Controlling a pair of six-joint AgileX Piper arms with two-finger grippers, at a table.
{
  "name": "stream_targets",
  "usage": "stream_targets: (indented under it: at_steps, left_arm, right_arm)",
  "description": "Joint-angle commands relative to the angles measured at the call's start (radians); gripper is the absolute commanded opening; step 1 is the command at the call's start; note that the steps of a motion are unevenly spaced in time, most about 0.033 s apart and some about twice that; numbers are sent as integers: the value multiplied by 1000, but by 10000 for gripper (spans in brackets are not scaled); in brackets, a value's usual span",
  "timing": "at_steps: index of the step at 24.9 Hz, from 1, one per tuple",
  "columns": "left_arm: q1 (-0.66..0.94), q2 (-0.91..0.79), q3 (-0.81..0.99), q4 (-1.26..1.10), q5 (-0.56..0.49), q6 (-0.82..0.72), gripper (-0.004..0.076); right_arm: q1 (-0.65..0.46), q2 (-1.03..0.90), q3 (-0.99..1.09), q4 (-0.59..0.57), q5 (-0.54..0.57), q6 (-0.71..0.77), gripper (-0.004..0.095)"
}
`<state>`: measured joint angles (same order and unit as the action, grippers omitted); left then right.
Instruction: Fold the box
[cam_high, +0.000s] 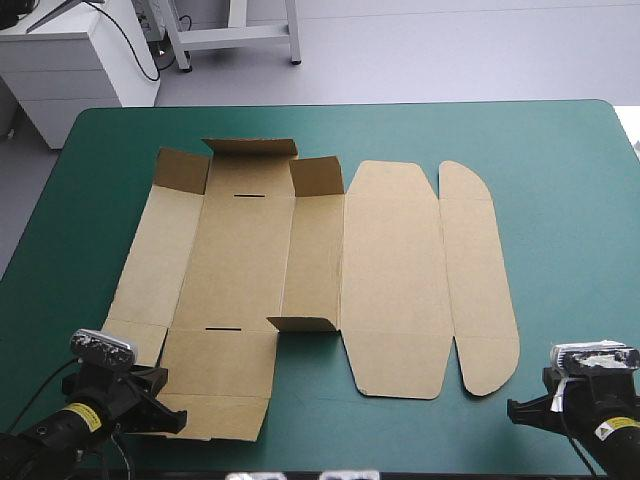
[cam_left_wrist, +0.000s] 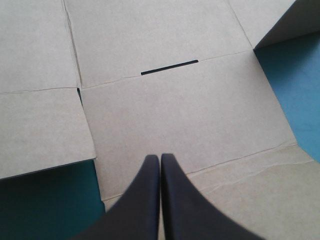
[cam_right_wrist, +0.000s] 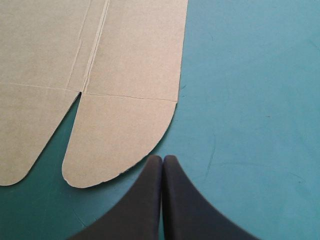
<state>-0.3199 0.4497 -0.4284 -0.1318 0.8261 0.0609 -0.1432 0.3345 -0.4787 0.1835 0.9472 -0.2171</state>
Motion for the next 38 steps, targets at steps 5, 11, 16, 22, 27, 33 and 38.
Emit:
stream_targets:
  at_steps: [5, 11, 16, 22, 27, 33, 38]
  left_arm:
    - [1, 5, -35, -20, -54, -5, -8]
    - [1, 5, -35, -20, -54, -5, -8]
    - [1, 7, -59, -32, -51, -5, -8]
    - [1, 123, -283, -14, 13, -5, -8]
    - [1, 274, -438, -12, 16, -5, -8]
    - [1, 462, -557, 37, 27, -30, -8]
    - [47, 642, -683, 168, 76, -108, -8]
  right_arm:
    - [3, 8, -21, 12, -56, -2, -20]
    - [3, 8, -21, 12, -54, -2, -20]
    - [3, 8, -21, 12, -54, -2, -20]
    - [3, 8, -21, 12, -54, -2, -20]
    - [3, 8, -21, 12, -54, -2, -20]
    - [3, 8, -21, 12, -54, -2, -20]
    - [3, 8, -21, 12, -54, -2, -20]
